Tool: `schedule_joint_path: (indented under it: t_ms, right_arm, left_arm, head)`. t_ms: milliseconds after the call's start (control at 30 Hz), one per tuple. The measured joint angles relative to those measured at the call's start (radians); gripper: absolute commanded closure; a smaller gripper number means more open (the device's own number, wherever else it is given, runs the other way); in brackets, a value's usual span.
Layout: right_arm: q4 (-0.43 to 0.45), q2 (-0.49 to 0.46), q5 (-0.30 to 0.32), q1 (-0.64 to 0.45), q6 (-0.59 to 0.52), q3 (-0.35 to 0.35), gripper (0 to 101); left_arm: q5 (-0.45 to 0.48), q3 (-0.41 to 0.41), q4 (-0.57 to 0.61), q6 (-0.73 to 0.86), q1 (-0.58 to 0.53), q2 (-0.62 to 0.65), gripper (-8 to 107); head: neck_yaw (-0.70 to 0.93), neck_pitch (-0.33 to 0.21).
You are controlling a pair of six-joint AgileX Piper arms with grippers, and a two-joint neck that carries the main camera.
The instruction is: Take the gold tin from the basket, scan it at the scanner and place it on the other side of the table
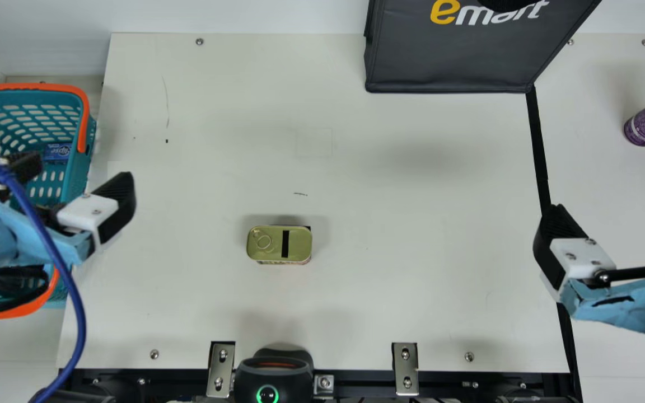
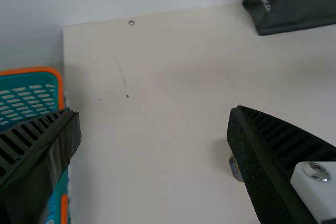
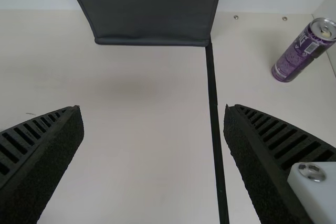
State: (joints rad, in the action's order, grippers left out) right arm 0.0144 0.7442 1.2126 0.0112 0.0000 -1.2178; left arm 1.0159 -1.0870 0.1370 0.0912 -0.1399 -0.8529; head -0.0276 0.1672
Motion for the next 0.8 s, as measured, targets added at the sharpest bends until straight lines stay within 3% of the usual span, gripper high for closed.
schedule_joint_path:
  t_ms: [267, 800]
  right_arm:
    - [0.0, 0.0, 0.0, 0.0, 0.0, 0.0, 6]
    - [0.006, 0.017, -0.002, 0.019, -0.015, -0.002, 6]
  left_arm:
    - [0.019, -0.05, -0.095, -0.112, 0.029, 0.039, 9]
    - [0.029, -0.068, -0.098, -0.142, 0.048, 0.044, 9]
  head:
    - [0.0, 0.0]
    - [0.0, 0.0]
